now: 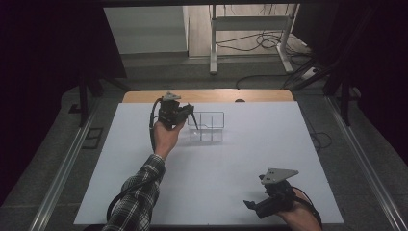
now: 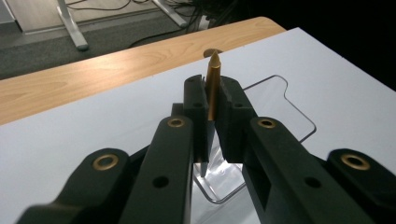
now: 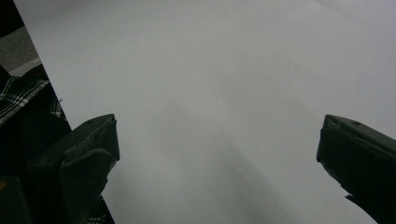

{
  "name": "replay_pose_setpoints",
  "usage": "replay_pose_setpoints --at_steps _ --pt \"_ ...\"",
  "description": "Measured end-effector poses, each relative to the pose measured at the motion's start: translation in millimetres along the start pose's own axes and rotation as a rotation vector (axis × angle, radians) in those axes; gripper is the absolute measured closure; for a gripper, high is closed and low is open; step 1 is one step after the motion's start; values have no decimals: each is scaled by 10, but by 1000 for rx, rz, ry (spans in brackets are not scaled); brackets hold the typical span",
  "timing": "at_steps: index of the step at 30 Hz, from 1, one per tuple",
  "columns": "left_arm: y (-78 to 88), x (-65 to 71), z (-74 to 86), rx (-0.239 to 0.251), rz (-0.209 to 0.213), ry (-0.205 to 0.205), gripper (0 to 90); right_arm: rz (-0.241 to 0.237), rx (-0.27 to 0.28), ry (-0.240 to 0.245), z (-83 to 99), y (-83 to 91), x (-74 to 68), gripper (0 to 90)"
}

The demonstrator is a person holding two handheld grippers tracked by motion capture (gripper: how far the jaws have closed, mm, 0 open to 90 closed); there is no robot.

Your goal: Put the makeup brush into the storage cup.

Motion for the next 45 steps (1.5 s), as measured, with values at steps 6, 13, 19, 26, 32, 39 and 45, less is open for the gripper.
replay_pose_setpoints --at_steps 6,13,19,26,32,39,45 --pt "-50 11 50 -11 -3 -2 841 -2 -9 2 7 -17 -5 0" --pt "-102 33 79 -25 7 1 841 -7 -29 11 17 -45 -23 0" --pt "-127 29 88 -29 13 14 837 -8 -34 15 21 -52 -24 0" --pt "-117 41 62 3 -13 -22 599 -11 -46 20 29 -62 -29 0" --pt "-97 22 29 16 -48 -18 362 -8 -55 26 32 -66 -28 0" --pt "-66 -6 3 24 -39 0 229 -7 -50 23 31 -63 -26 0" --pt "-46 9 -8 20 -11 -3 191 0 -51 29 29 -62 -24 0"
Point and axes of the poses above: each handheld gripper's, and its own axes: y roughly backward along the jaws, z roughly out of its underside, x roughly to its right, the point moved 3 cm from there along -y, roughly forward along the jaws, and after that the axes turned 8 degrees about -z, right-handed, at the moved point
